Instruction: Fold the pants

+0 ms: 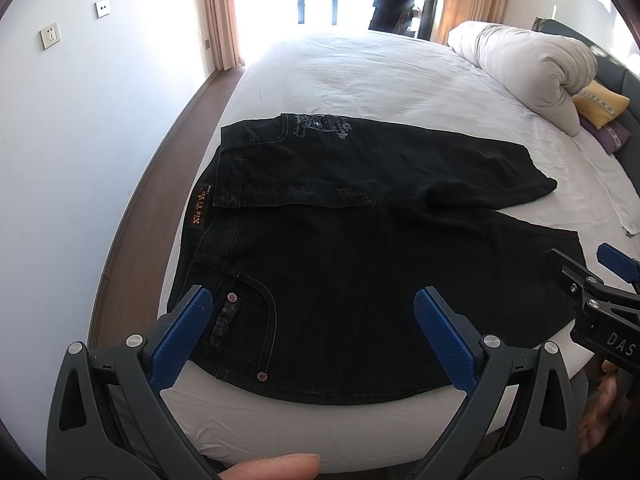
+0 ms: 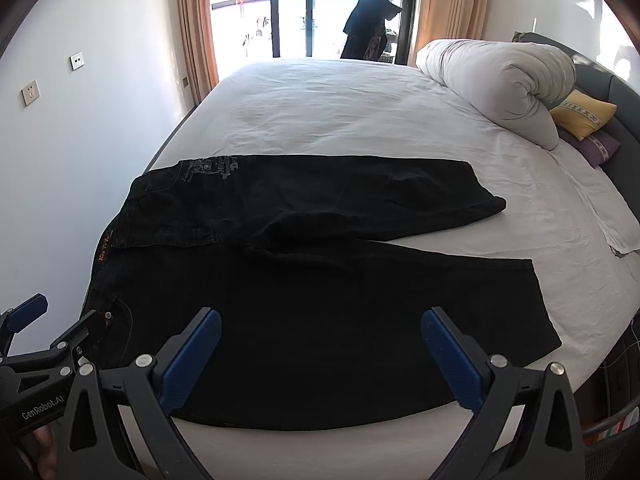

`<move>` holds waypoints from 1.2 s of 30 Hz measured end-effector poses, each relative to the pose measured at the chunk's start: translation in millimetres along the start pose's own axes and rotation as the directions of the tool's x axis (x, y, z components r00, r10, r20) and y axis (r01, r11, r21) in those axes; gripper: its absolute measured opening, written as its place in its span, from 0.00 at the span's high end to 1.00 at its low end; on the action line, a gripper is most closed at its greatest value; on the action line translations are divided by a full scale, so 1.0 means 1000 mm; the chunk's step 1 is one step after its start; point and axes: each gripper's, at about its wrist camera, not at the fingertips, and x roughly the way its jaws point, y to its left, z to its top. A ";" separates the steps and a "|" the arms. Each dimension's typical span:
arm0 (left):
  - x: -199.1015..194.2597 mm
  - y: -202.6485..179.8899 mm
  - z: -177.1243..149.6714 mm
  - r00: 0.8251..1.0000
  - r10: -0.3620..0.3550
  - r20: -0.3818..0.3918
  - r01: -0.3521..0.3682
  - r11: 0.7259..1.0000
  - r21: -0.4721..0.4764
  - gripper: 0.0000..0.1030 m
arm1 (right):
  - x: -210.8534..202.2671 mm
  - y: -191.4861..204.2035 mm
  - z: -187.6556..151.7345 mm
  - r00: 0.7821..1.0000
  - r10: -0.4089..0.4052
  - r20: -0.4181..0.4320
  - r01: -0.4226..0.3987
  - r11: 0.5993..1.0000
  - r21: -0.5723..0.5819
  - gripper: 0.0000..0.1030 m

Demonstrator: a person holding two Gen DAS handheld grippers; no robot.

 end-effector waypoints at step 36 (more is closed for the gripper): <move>0.000 0.000 0.000 1.000 0.000 -0.003 0.000 1.000 0.000 0.00 | 0.004 0.003 -0.007 1.000 0.001 -0.012 -0.001 1.000 0.000 0.00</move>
